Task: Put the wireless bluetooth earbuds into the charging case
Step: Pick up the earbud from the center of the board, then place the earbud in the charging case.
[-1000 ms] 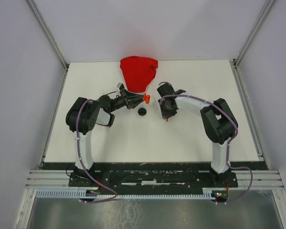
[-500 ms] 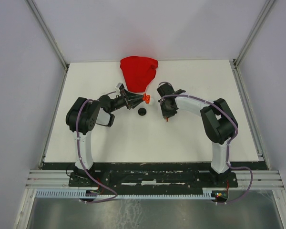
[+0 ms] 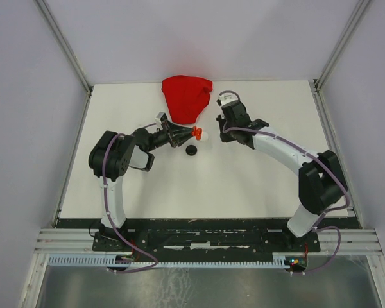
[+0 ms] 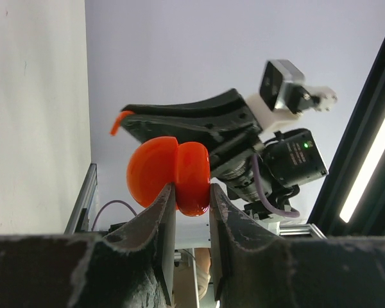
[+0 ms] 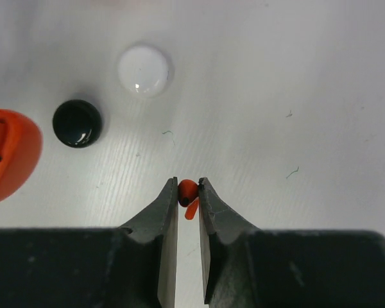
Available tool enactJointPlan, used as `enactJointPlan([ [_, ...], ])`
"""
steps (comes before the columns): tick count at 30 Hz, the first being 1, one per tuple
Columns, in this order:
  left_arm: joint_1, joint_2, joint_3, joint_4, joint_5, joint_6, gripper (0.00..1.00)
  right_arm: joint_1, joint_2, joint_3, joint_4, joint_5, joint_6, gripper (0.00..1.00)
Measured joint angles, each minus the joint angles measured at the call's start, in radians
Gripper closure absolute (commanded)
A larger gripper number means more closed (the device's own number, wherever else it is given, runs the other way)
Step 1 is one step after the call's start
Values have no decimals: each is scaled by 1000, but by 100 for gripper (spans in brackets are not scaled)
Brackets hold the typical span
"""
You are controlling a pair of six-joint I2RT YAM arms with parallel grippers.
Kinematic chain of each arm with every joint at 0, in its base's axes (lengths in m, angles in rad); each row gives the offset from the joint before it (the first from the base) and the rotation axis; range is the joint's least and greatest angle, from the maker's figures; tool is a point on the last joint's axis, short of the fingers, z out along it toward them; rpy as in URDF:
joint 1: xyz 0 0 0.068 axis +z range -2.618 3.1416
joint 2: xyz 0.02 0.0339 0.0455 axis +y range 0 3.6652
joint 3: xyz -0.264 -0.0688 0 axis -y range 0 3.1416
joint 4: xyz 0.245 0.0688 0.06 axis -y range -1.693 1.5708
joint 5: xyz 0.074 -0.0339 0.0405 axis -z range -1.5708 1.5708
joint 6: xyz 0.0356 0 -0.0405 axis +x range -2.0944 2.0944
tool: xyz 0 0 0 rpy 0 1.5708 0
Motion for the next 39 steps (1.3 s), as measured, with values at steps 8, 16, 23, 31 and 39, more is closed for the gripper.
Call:
enactJointPlan([
  [8, -10, 0, -7, 0, -5, 0, 97, 0, -234, -211, 307, -43, -79, 88],
  [16, -44, 2, 5, 0, -20, -1, 97, 0, -349, -370, 631, -122, -135, 87],
  [23, -53, 2, 11, 0, -26, -2, 97, 0, -370, -488, 857, -200, -154, 86],
  [31, -60, 2, 14, 0, -27, -2, 97, 0, -370, -530, 1032, -270, -169, 87],
  [39, -71, 9, 40, 0, -28, -3, 97, 0, -370, -541, 1107, -313, -172, 89],
])
